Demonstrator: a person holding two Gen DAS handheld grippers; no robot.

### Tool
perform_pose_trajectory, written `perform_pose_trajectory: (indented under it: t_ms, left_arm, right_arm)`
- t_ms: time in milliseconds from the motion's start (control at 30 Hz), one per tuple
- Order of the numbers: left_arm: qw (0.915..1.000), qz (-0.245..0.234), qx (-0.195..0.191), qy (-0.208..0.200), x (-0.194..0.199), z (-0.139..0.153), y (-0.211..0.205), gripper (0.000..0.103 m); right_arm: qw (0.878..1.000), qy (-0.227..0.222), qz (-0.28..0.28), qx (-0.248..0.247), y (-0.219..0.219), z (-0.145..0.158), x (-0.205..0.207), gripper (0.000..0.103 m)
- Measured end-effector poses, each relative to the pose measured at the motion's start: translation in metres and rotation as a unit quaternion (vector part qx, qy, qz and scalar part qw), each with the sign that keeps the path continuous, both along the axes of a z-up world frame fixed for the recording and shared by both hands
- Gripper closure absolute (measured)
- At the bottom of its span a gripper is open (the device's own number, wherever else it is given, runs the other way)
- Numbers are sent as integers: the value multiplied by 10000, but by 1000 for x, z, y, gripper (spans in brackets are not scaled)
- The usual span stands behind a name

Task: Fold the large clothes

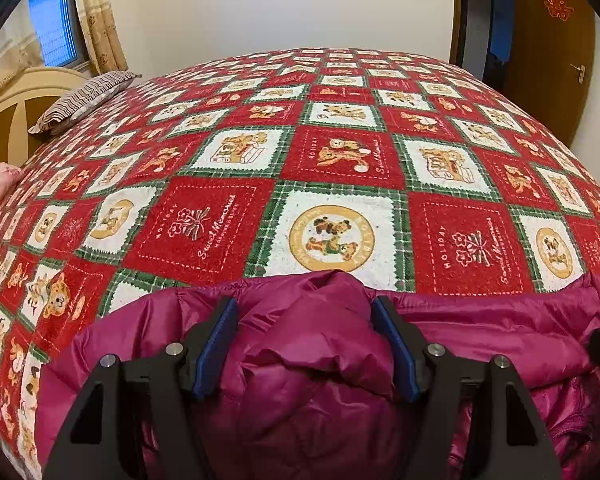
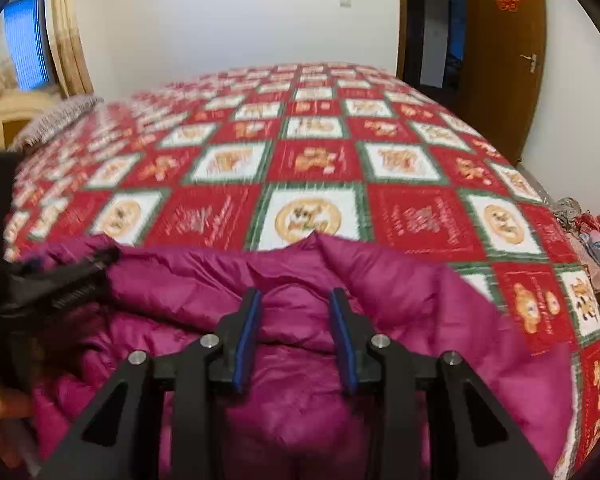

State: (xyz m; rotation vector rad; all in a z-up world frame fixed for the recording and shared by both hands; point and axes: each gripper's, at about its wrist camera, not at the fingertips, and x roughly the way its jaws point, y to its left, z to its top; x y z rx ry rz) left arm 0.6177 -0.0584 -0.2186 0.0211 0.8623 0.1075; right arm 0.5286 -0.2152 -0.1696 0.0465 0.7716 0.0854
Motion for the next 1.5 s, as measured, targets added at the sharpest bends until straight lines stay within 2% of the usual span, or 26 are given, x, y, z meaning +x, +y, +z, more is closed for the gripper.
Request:
perform_pose_trajectory:
  t_ms: [67, 100, 167, 267, 433, 533, 567, 633, 733, 967, 1067, 1200, 1400, 1500]
  left_arm:
    - [10000, 5, 26, -7, 1, 1, 1, 32]
    - [10000, 6, 35, -12, 1, 1, 0, 32]
    - [10000, 8, 45, -19, 1, 2, 0, 32]
    - [10000, 11, 29, -9, 2, 1, 1, 32]
    - [10000, 13, -12, 36, 2, 3, 2, 30]
    - [9998, -109, -147, 112, -4, 12, 6, 29]
    - [9996, -171, -215, 71, -10, 18, 8, 29]
    - [9991, -236, -288, -220, -30, 34, 14, 29]
    - [9978, -391, -211, -502, -62, 58, 17, 29]
    - [9912, -842, -184, -1002, -152, 109, 24, 28]
    - [9887, -988, -103, -1123, -183, 120, 26, 26]
    - [9889, -1089, -88, -1003, -214, 117, 26, 25]
    - [9903, -1211, 11, -677, -251, 91, 17, 25]
    - [9913, -1232, 75, -465, -271, 72, 14, 25]
  right_arm:
    - [9998, 44, -121, -159, -4, 1, -2, 65]
    - [9994, 235, -145, -226, -7, -6, 2, 65]
    - [9989, 449, -115, -21, -13, -18, 8, 63]
    - [9986, 425, -132, 287, -22, -22, 12, 63]
    - [9989, 403, -129, 210, -19, -21, 11, 60]
    - [9988, 381, -134, 281, -22, -9, 2, 58]
    - [9987, 244, -155, 416, -26, 1, -8, 57]
    - [9980, -43, -222, 595, -33, 18, -28, 46]
    - [9969, -369, -294, 631, -41, 47, -63, 45]
    - [9947, -286, -304, 944, -59, 74, -136, 43]
    - [9954, -365, -397, 798, -60, 78, -166, 36]
    - [9955, -167, -466, 802, -61, 69, -194, 36]
    - [9936, 378, -639, 850, -58, 37, -224, 36]
    - [9934, 625, -692, 662, -54, 23, -238, 36]
